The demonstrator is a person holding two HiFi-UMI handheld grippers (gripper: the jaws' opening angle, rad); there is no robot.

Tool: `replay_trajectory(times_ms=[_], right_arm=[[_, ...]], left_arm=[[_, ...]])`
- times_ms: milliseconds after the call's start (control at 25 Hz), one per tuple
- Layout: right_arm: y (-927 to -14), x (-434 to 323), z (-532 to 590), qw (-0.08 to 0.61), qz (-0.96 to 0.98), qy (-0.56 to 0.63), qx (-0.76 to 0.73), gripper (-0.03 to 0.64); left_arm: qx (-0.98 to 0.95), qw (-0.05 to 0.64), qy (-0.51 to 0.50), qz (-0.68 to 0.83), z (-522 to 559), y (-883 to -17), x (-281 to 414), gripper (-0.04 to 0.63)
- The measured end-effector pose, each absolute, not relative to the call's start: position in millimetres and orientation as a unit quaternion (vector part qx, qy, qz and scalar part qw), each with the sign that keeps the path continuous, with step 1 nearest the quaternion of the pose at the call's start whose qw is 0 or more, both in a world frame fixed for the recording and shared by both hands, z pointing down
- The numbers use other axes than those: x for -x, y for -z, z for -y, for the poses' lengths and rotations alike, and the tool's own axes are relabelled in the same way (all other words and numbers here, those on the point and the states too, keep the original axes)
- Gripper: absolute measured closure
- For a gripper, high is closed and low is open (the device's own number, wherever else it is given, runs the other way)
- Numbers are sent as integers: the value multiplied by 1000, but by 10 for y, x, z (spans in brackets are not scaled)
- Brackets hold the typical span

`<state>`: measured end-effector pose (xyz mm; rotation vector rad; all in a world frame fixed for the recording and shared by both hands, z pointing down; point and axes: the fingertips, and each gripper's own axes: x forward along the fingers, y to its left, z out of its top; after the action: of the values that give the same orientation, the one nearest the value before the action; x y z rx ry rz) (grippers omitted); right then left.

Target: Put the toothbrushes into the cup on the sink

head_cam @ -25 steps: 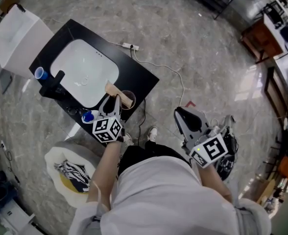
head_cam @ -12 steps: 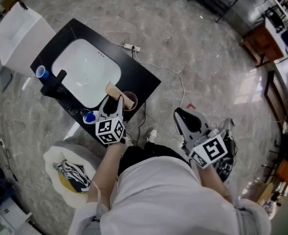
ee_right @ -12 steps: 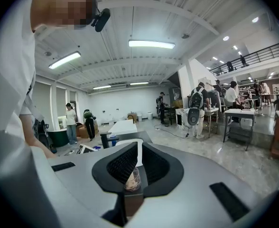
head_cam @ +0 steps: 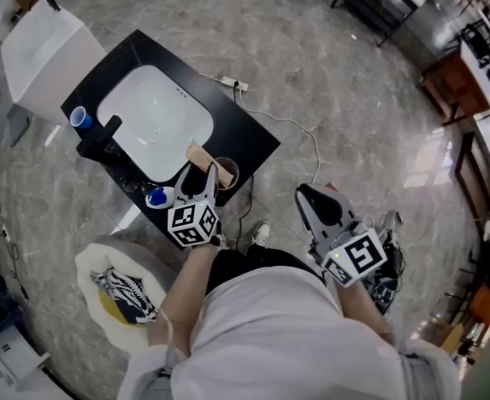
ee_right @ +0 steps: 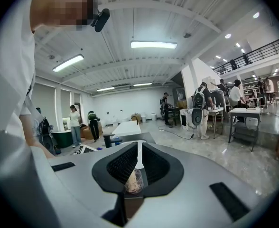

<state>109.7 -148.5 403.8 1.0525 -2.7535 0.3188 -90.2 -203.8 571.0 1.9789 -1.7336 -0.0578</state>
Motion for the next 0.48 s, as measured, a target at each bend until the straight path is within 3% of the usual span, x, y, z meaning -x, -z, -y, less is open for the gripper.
replay_trajectory(times_ms=[480], right_arm=[[-4008,-1128,1570,73,939,-105,-318,565]], left_arm=[[-708,218,41,670,1948,-5368,958,400]])
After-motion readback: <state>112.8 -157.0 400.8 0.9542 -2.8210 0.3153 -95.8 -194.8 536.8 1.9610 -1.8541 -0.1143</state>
